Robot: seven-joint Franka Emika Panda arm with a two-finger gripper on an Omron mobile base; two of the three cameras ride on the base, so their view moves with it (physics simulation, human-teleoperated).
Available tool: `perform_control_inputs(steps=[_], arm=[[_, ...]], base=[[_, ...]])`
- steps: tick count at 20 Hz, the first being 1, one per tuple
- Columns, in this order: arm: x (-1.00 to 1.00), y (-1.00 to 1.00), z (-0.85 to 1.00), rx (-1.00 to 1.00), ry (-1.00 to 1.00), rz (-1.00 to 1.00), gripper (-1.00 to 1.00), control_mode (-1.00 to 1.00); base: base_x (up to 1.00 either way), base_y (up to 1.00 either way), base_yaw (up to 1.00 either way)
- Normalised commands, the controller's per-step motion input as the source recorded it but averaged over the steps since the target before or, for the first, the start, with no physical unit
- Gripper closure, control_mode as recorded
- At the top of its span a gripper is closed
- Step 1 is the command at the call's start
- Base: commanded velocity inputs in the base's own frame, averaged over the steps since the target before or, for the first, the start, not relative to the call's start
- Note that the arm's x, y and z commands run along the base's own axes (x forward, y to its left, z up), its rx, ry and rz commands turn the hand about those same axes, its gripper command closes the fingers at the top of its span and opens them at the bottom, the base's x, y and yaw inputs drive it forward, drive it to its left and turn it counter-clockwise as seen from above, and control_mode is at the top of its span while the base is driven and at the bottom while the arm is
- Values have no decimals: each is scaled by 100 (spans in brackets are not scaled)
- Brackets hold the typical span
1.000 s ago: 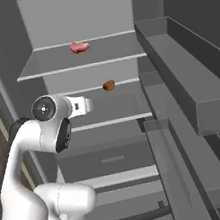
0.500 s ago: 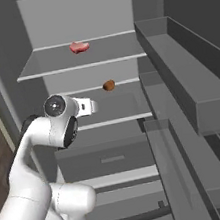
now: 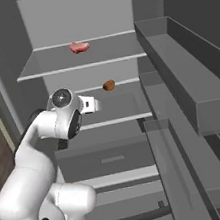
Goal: Transport the chicken drumstick and garlic to the fridge. Place the chicken drumstick on the rack containing meat and place the garlic on the rack containing the vegetable, ensuring meats and vegetables are on different racks.
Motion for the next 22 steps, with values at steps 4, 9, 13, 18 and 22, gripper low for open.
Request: perform_control_inputs(steps=[4,9,13,18,22], arm=[[22,0,-28,0,5,0,100,-100],[19,0,-26,0,2,0,100,-100],[21,0,-19,0,0,0,100,-100],[22,0,-23,0,3,0,100,-100],[20,0,-27,0,6,0,100,-100]], base=[[0,0,0],[0,0,0],[0,0,0],[0,0,0],[0,0,0]])
